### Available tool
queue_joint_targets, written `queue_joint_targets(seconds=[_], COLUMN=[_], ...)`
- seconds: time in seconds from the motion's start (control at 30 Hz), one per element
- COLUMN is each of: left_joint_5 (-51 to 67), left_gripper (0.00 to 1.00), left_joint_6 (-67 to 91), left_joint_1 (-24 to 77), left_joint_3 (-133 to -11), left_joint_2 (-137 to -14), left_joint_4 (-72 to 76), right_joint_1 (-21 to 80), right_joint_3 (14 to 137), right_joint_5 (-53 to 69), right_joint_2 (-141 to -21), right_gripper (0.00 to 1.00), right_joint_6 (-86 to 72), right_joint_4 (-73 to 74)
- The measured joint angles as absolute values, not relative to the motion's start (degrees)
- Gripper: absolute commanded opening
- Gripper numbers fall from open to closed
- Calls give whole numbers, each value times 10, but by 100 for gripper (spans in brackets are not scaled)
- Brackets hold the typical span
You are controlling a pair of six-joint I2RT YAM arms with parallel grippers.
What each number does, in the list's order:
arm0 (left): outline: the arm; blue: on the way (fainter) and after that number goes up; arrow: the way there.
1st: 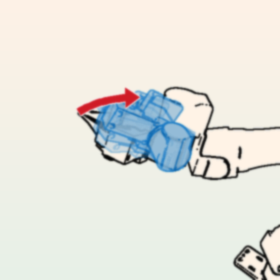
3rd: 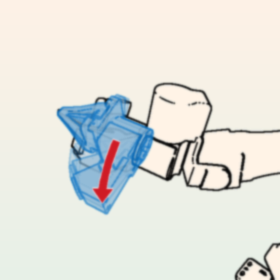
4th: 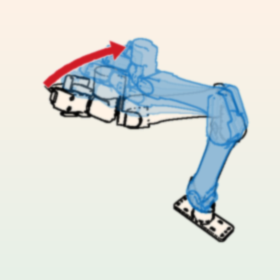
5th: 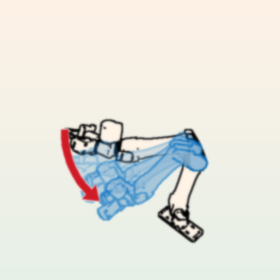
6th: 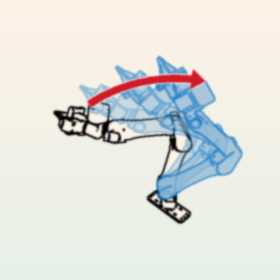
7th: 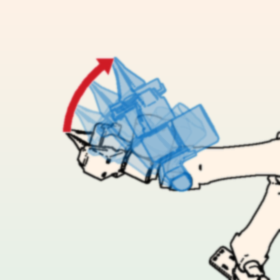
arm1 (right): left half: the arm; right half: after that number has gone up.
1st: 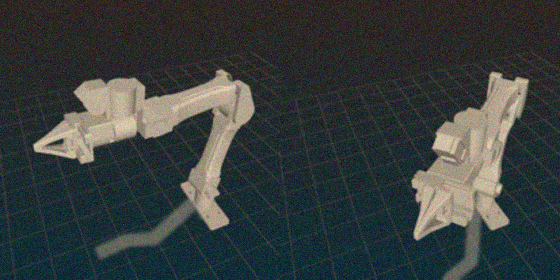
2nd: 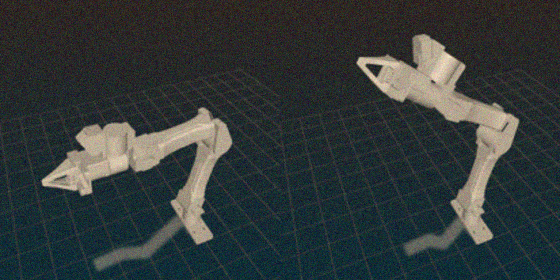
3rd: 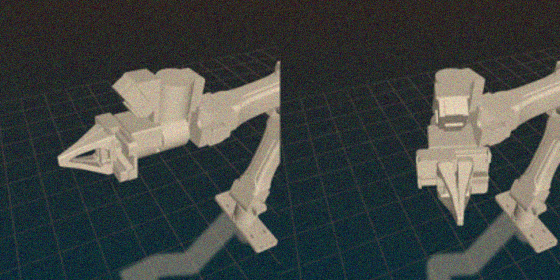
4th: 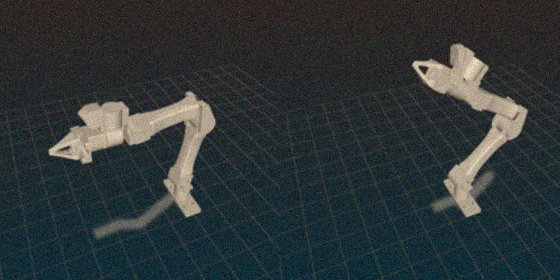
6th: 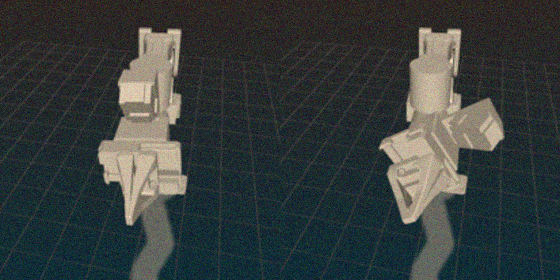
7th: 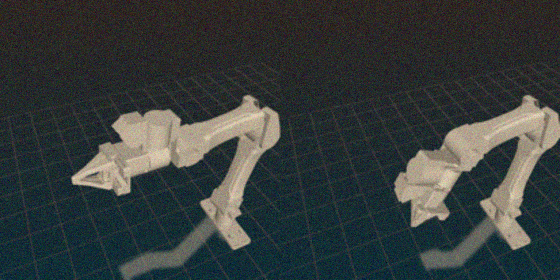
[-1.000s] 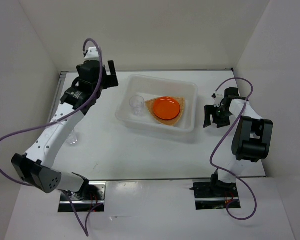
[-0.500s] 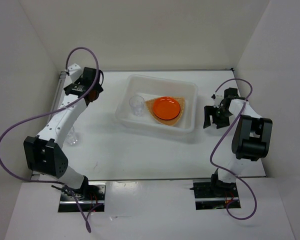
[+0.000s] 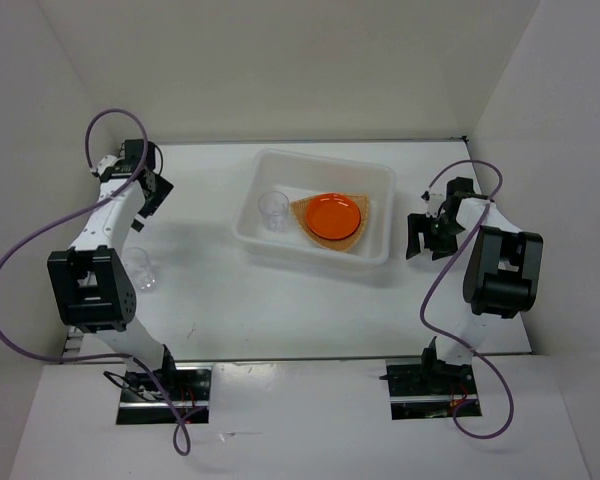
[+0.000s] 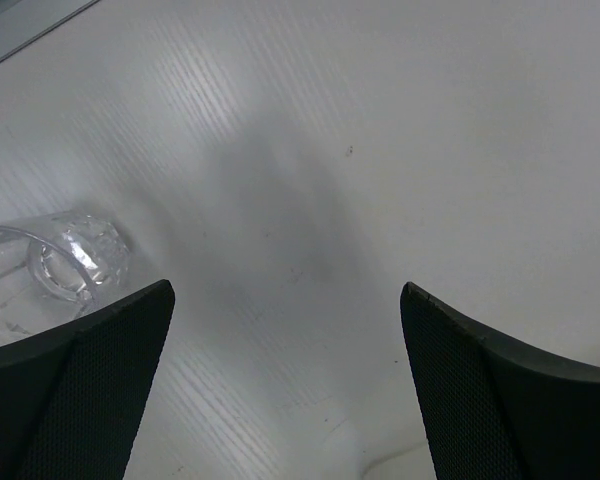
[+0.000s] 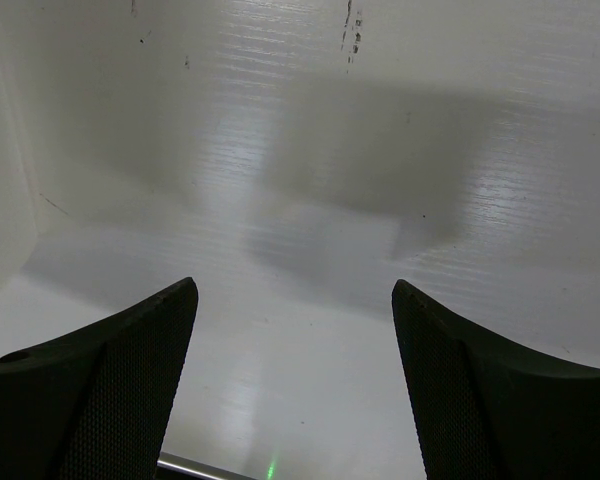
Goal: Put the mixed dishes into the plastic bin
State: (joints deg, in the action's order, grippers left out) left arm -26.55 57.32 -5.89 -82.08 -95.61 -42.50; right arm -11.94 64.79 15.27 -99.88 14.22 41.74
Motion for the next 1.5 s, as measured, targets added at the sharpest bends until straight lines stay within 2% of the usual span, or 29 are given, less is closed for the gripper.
queue_joint_targets(seconds=[0.6, 0.93, 1.03, 1.17, 1.2, 1.3, 1.37, 1.4, 1.5], left_joint_5=[-259, -199, -178, -144, -136, -120, -117, -126, -106], left_gripper=[100, 96, 92, 56, 42, 36, 11, 3, 0], left_joint_6=[667, 677, 675, 662, 658, 642, 628, 614, 586], left_joint_1=[-113, -156, -167, -179, -182, -187, -189, -189, -190], left_joint_3=[-779, -759, -759, -758, -757, -756, -756, -758, -763], left_joint_2=[-960, -1013, -1033, -1062, -1069, -1075, -1074, -1070, -1057], left_joint_4=[-461, -453, -449, -443, -440, -432, -422, -413, -399], right_joint_1=[-119, -119, -119, -119, -119, -119, -119, -119, -119], right_joint_3=[648, 648, 648, 648, 648, 648, 648, 648, 648], right_joint_5=[153, 153, 153, 152, 152, 152, 151, 151, 150], right_joint_2=[-999, -999, -999, -999, -999, -999, -999, -999, -999], right_gripper=[83, 83, 83, 83, 83, 83, 83, 83, 83], right_joint_6=[142, 142, 142, 142, 142, 142, 142, 142, 142], right_joint_4=[417, 417, 417, 417, 417, 418, 418, 417, 418])
